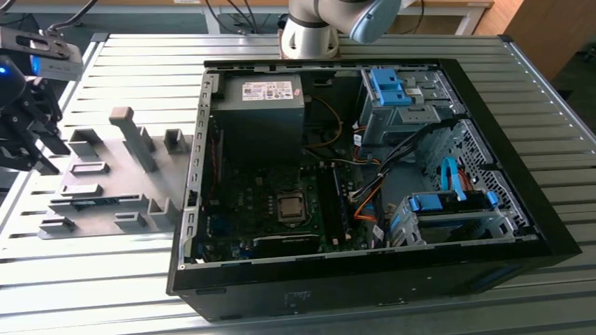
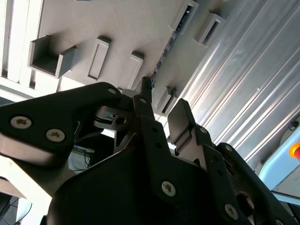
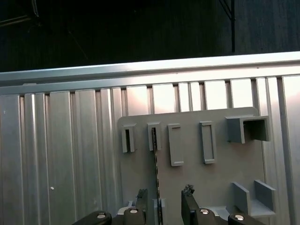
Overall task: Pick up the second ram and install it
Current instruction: 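Pick up the second ram and move it above second insertion slot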
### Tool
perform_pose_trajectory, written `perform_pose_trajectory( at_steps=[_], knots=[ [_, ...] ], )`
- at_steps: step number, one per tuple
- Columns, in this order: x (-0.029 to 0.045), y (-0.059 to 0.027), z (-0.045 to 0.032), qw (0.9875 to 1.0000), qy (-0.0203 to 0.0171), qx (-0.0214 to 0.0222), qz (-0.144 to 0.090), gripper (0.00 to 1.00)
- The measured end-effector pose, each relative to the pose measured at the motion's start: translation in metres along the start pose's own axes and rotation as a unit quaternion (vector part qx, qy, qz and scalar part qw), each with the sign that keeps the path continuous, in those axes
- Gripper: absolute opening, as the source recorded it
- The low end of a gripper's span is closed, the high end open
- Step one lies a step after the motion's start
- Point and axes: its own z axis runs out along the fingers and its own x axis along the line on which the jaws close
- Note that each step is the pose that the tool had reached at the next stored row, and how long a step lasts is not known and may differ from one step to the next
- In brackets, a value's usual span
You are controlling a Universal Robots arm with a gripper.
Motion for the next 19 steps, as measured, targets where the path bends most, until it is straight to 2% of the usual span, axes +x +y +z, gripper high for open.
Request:
perform_pose_trajectory(
  at_steps=[7,13,19],
  knots=[
    [0.0014,-0.0002,0.0127,0.9997,0.0002,-0.0004,-0.024,0.42],
    [0.0019,-0.0003,0.0229,0.9997,0.0002,-0.0004,-0.024,0.42],
    [0.0020,-0.0004,0.0261,0.9997,0.0002,-0.0005,-0.024,0.42]
  ],
)
